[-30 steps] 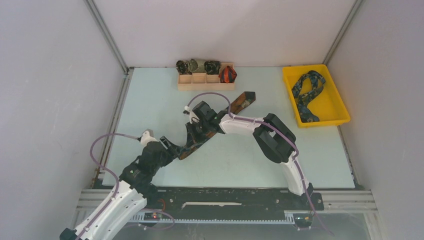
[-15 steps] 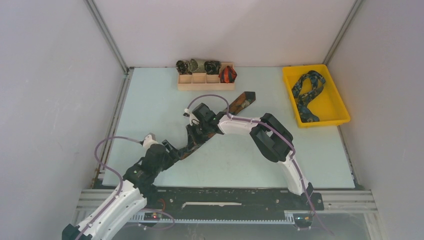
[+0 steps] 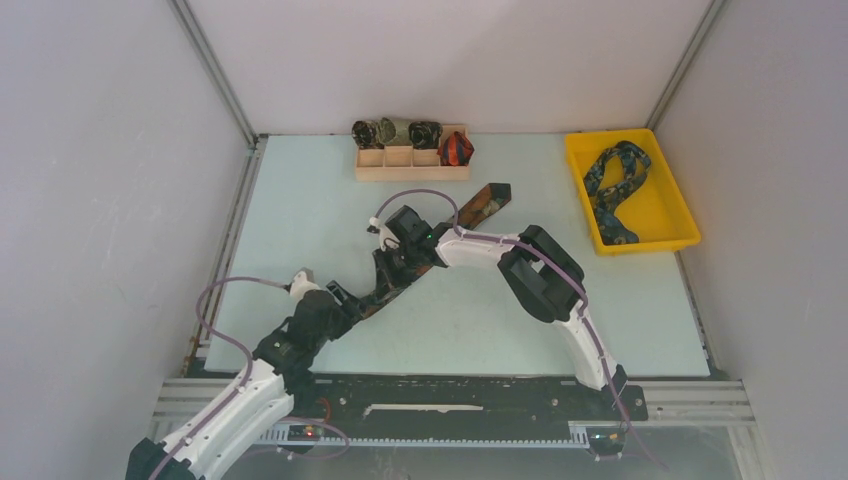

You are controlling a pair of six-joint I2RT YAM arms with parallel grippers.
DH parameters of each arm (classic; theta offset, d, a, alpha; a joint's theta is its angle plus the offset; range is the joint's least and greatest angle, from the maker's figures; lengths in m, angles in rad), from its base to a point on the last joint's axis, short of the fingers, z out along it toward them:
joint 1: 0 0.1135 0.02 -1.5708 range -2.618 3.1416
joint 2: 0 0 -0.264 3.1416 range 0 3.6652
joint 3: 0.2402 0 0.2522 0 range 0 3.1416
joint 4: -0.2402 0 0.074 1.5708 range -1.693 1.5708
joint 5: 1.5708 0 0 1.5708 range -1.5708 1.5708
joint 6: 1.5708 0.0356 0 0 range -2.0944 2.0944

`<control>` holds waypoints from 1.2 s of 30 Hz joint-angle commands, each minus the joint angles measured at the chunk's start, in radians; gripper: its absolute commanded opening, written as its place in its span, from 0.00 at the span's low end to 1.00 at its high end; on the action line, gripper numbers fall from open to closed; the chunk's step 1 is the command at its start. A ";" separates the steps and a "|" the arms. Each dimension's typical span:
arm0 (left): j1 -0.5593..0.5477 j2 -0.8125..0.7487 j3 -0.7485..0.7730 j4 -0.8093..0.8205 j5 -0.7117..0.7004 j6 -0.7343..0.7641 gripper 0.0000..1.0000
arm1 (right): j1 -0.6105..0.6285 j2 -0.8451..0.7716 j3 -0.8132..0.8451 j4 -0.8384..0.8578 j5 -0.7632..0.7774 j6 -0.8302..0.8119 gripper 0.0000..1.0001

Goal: Roll the ties
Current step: Roll the tie at the center of the board.

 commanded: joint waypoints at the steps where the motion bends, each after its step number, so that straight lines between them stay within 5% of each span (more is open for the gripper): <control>1: -0.003 0.027 -0.010 0.082 -0.008 -0.022 0.66 | -0.005 0.027 0.032 -0.009 0.010 -0.020 0.05; 15: 0.004 0.161 -0.055 0.251 0.008 -0.060 0.56 | -0.006 0.027 0.034 -0.011 0.006 -0.020 0.05; 21: 0.006 0.175 -0.056 0.273 0.008 -0.055 0.34 | -0.004 0.028 0.041 -0.011 0.007 -0.016 0.05; 27: 0.006 0.128 -0.017 0.180 -0.002 -0.054 0.10 | -0.004 0.009 0.062 -0.012 0.009 0.012 0.05; 36: 0.006 0.102 0.106 -0.055 -0.040 -0.067 0.02 | 0.018 -0.001 0.139 -0.025 0.020 0.035 0.07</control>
